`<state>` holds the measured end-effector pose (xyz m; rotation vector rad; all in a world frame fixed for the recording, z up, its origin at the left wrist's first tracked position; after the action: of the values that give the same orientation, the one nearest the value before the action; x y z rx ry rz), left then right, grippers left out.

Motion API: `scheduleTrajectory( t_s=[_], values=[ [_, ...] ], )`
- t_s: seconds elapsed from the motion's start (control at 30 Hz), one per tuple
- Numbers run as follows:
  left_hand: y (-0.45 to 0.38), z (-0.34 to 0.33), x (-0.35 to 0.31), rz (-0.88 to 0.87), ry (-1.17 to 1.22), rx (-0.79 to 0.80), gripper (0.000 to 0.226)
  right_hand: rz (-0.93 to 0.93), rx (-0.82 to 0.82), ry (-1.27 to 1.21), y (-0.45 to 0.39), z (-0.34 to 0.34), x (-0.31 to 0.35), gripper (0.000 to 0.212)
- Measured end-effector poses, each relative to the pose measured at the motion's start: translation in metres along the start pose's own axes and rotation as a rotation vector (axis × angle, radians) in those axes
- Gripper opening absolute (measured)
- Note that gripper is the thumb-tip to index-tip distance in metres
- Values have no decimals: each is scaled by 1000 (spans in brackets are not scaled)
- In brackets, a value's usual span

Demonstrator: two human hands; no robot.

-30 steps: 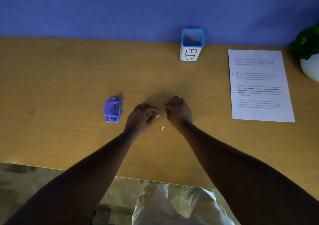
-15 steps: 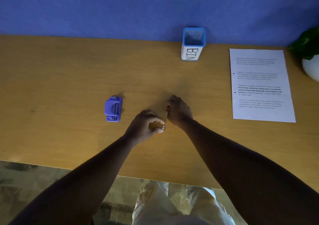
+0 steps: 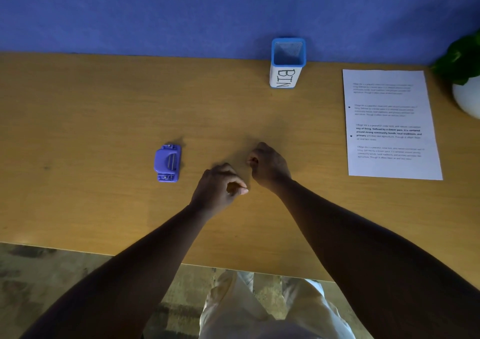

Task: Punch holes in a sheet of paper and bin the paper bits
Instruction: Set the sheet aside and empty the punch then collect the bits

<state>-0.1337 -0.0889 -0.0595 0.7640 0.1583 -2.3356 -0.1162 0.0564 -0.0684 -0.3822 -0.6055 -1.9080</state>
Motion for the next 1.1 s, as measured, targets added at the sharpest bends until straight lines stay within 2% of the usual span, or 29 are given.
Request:
scheduleTrajectory(
  t_s=[0.27,0.37,0.5,0.6,0.77,0.9,1.1],
  values=[
    [2,-10,-1,102,-121,35,11,-42,33,-44,-1,0,-4,13],
    [-3,-10,3,142,-42,65,14,-125,73,-152,-5,2,-10,12],
    [-17,1,21,311,138,-4,17,-209,78,-360,-10,9,-20,14],
    [-35,10,23,355,197,-61,16,-239,-10,-456,-11,22,-27,13],
    [-83,32,8,371,299,-160,7,-228,-274,-569,-26,71,-31,8],
    [-136,58,-14,295,304,-238,14,-127,-398,-570,-51,119,-21,7],
    [-213,96,-43,186,263,-346,18,-110,-536,-545,-100,180,-17,10]
  ],
)
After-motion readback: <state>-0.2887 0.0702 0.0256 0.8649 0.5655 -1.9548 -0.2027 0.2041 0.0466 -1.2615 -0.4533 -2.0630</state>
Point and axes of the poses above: each hand's wrist, its own y-axis away from the middle knuckle, its own z-axis out of the back of the hand, x = y × z, the point moved 7 cm from there along -y, towards the middle knuckle, and after that the axes turned 4 degrees about -z, right-handed, at the moved point
